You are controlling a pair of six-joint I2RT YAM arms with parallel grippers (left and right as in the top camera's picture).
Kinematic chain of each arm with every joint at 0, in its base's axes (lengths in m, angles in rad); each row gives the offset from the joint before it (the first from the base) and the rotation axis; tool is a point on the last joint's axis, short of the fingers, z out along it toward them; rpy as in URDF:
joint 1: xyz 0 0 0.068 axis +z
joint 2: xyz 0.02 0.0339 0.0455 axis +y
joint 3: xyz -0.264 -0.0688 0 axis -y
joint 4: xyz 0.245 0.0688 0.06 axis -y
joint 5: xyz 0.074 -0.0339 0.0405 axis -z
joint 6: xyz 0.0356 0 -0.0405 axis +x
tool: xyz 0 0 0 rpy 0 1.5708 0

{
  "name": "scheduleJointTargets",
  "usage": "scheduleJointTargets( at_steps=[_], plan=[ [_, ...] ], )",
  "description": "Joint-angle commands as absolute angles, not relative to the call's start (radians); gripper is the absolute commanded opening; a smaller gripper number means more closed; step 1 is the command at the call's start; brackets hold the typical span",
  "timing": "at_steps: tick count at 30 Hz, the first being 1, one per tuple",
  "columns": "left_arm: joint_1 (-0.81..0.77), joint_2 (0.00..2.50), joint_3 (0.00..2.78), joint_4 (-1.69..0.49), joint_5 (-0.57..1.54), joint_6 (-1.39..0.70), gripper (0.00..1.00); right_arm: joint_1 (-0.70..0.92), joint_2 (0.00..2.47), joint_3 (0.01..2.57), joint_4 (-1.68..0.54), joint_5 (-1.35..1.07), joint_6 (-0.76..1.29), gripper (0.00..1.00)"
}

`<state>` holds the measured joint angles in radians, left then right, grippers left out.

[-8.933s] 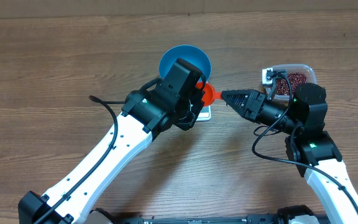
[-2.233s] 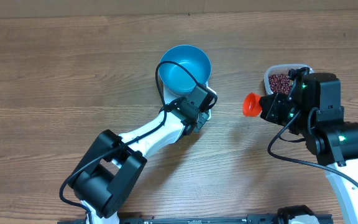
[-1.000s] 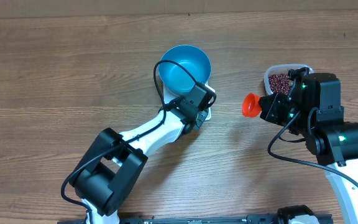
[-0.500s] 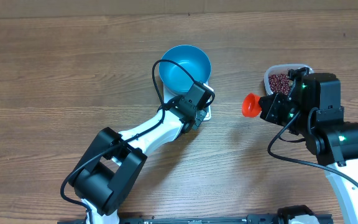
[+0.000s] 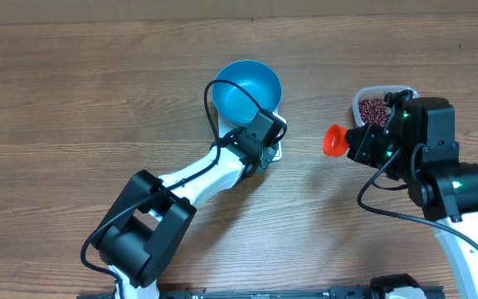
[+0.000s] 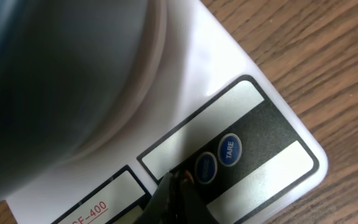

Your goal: Scoop item into bowl and weigh 150g on scale

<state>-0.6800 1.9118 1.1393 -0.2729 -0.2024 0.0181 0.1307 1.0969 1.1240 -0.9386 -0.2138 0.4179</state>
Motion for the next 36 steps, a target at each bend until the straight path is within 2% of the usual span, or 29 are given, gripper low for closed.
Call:
scheduleJointTargets(
  at_steps=[1, 36],
  plan=[
    [-0.68, 1.924, 1.132, -0.271, -0.181, 0.044, 0.04, 0.127, 1.09, 1.147, -0.937, -0.223, 0.418, 0.04],
    [-0.679, 1.942, 1.132, -0.255, -0.175, 0.038, 0.04, 0.127, 1.09, 1.147, -0.938, -0.223, 0.418, 0.04]
  ],
)
